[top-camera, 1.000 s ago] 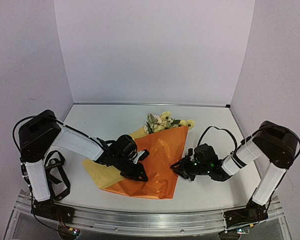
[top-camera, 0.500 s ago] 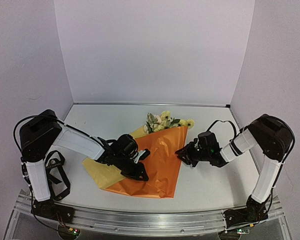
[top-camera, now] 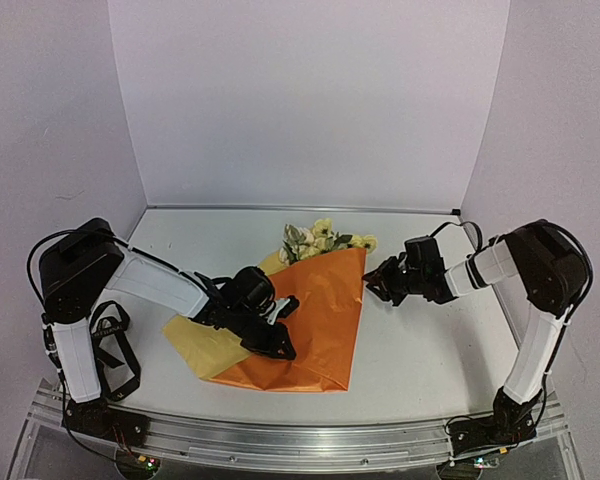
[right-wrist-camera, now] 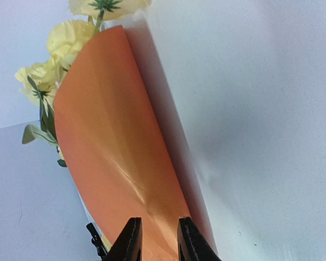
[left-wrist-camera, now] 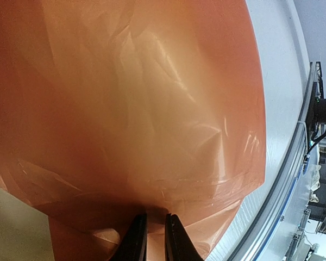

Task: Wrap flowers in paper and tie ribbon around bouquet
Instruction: Press the fold line of the 2/3-folded wrapping paper, then move the 2/3-folded wrapping paper to the center of the board.

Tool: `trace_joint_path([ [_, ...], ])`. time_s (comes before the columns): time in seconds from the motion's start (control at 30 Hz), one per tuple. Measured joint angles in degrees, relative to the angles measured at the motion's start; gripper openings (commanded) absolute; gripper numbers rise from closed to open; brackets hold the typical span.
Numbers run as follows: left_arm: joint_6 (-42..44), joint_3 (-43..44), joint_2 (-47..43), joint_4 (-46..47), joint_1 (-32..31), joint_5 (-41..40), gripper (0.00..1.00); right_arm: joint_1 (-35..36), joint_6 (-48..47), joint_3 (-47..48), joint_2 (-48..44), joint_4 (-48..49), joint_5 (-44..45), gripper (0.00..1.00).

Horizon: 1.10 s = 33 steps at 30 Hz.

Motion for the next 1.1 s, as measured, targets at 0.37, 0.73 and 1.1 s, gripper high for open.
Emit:
trace_joint_path([
  [0.37,0.3,0.3,-2.7,-5.1,0.7,-4.0,0.20,6.8,-16.0,4.2,-15.8,-29.7,-1.4,0.27],
  [0.73,-8.3,-3.9,-19.4,-9.2,1.2,-8.3,0.29,28.5,-35.4,10.9,-13.4,-48.3,-0.4,0.24],
  [1.1,-31.4,-24.2,-40.7,-16.5,-4.3,-12.8,0.41,35.7,-42.2,14.4,-6.0,-52.3,1.7,0.24],
])
